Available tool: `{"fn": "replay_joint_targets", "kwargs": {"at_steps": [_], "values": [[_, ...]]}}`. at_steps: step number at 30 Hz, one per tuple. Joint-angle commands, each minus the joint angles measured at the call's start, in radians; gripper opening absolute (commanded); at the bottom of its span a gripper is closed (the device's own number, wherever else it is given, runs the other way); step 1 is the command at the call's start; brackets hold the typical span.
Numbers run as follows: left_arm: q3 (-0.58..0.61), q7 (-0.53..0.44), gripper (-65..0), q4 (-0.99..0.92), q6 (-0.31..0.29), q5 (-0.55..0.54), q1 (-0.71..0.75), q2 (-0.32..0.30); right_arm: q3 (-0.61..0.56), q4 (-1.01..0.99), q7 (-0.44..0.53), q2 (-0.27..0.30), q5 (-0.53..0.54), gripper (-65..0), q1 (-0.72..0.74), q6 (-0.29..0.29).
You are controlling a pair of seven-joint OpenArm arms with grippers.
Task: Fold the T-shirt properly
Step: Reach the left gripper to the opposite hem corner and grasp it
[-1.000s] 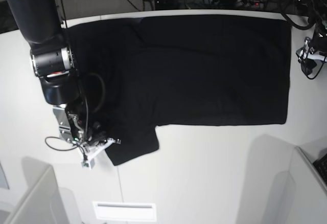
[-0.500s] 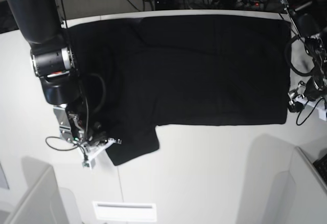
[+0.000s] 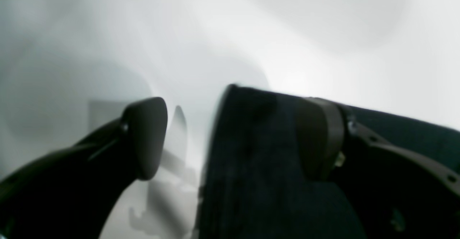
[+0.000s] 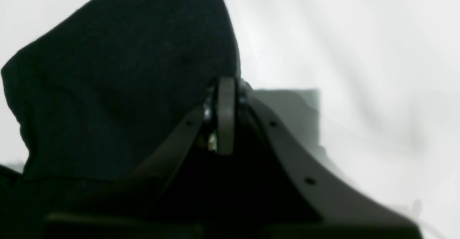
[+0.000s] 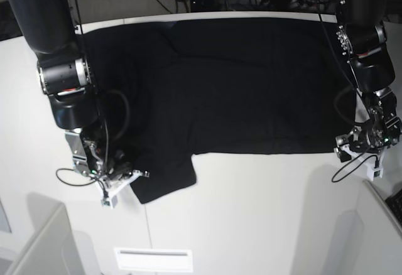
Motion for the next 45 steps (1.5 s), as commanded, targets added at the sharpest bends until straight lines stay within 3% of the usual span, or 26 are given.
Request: {"fn": "replay_joint_targets", "kwargs": {"at_steps": [1,12,20,23,28,35,41,45], "values": [[-0.006,-0.027,-11.8,0.0,0.006,0.015,-0.027,-0.017,0.002,0.004,-0.018,0.007,-0.01,-65.0,0.023,0.0],[-0.004,-0.117,-11.8,-0.102,0.006,0.015,-0.018,0.015,0.002,0.004,-0.018,0.007,-0.01,-65.0,0.025,0.0],[-0.003,-0.119,-12.5,-0.107,0.004,0.013,-0.016,0.051,0.002,0.004,-0.018,0.008,-0.01,-65.0,0.023,0.0],[-0.003,-0.119,-24.4,-0.107,0.004,0.013,-0.007,0.055,0.002,0.004,-0.018,0.008,-0.012,-65.0,0.023,0.0],[-0.003,-0.121,-63.0,-0.105,0.004,0.021,0.005,0.081,0.002,0.004,-0.016,0.01,-0.012,-65.0,0.02,0.0],[-0.009,-0.121,-65.0,-0.024,0.004,0.013,0.028,0.08,0.003,0.004,-0.016,0.024,-0.006,-65.0,0.02,0.0],[-0.015,-0.113,-65.0,0.18,0.004,0.012,0.126,0.077,0.005,0.013,-0.015,0.034,-0.004,-65.0,0.017,0.0],[-0.016,-0.113,-65.0,0.281,0.004,0.01,0.191,0.08,0.04,0.191,-0.024,0.065,-0.004,-65.0,-0.059,-0.001]]}}
